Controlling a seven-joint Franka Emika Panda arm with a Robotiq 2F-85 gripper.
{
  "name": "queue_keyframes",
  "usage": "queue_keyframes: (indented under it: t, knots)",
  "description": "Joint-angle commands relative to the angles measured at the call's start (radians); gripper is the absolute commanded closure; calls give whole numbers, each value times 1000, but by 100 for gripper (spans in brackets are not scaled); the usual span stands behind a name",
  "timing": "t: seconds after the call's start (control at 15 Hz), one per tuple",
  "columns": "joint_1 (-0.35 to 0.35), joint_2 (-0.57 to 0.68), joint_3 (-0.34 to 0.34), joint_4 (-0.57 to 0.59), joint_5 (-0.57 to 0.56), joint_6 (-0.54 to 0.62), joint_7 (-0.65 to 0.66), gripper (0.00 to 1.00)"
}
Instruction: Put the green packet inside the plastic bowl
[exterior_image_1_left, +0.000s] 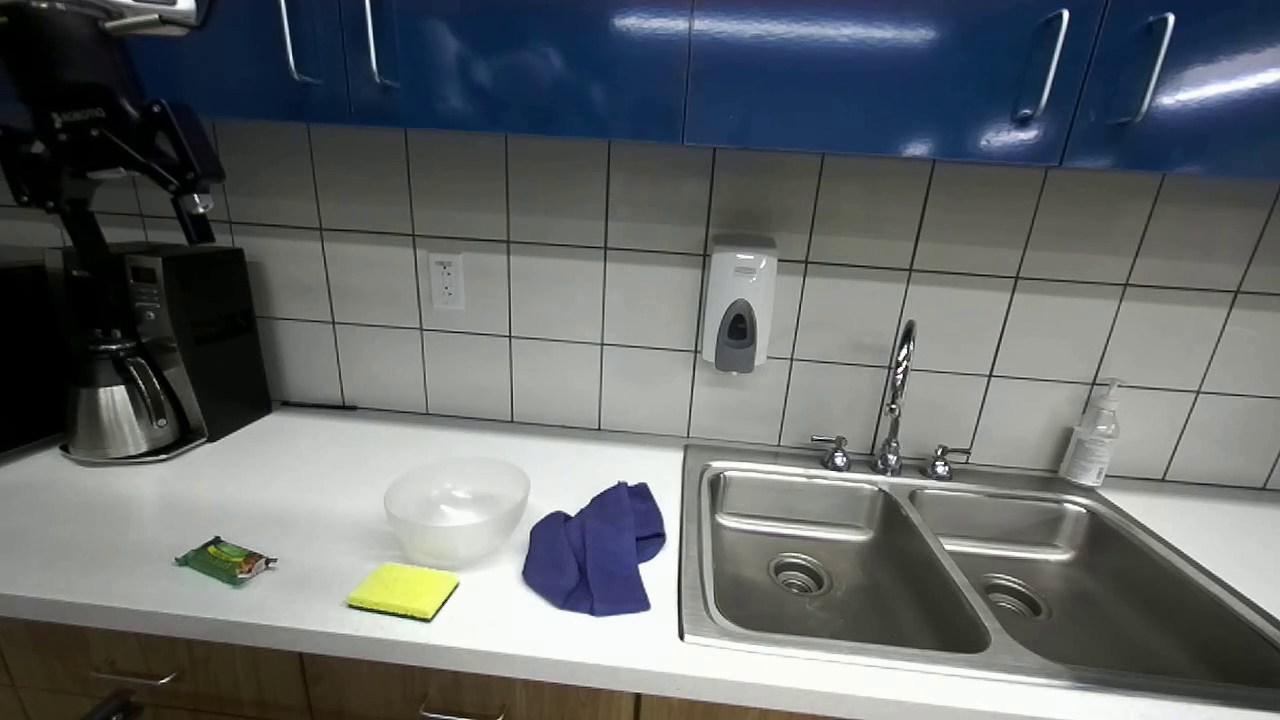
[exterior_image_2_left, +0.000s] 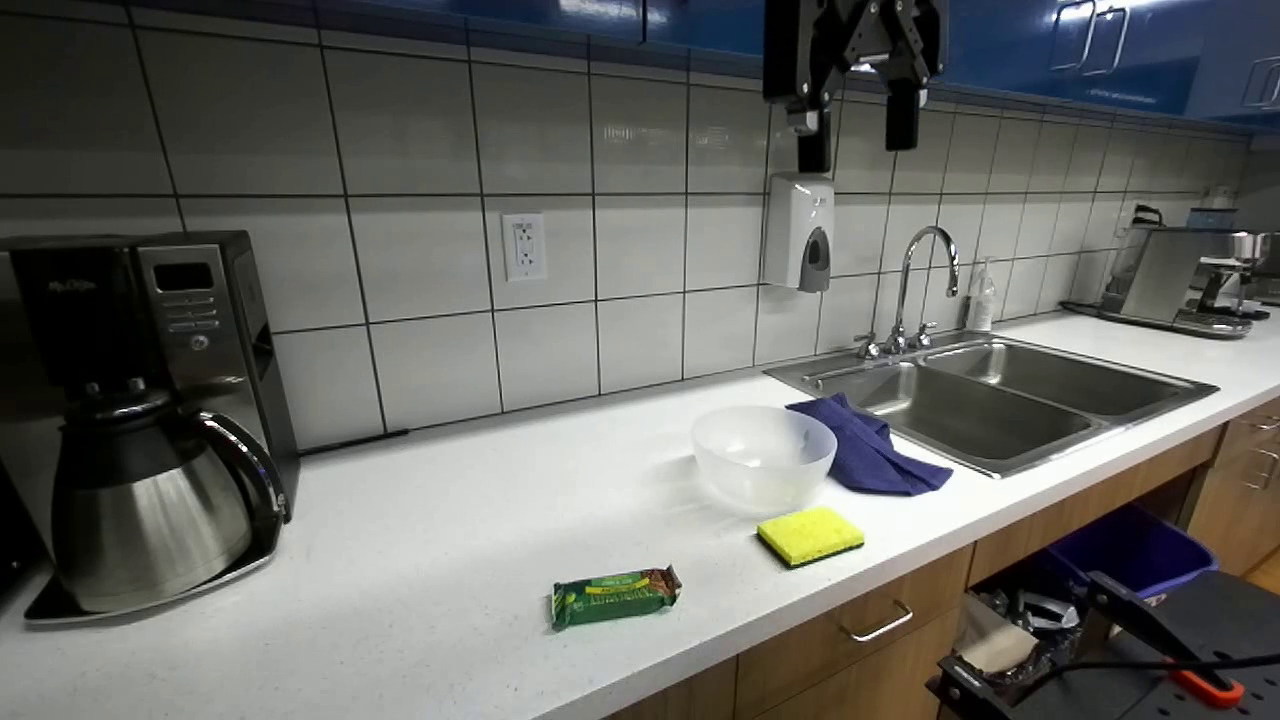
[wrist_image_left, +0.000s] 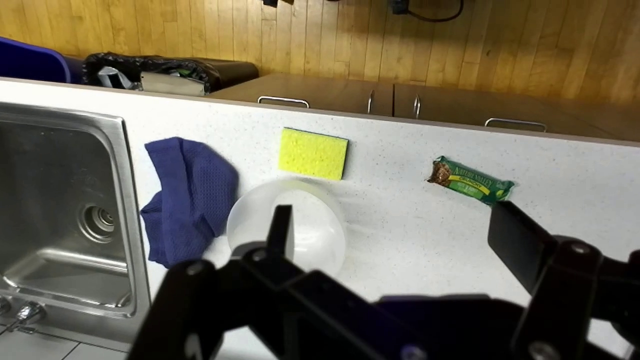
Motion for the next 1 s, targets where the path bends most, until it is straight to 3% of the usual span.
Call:
queue_keyframes:
  t: [0.0,0.93]
  knots:
    - [19,81,-10,4,-42,57,-19,0]
    - [82,410,-10,24,-122,307,-119,0]
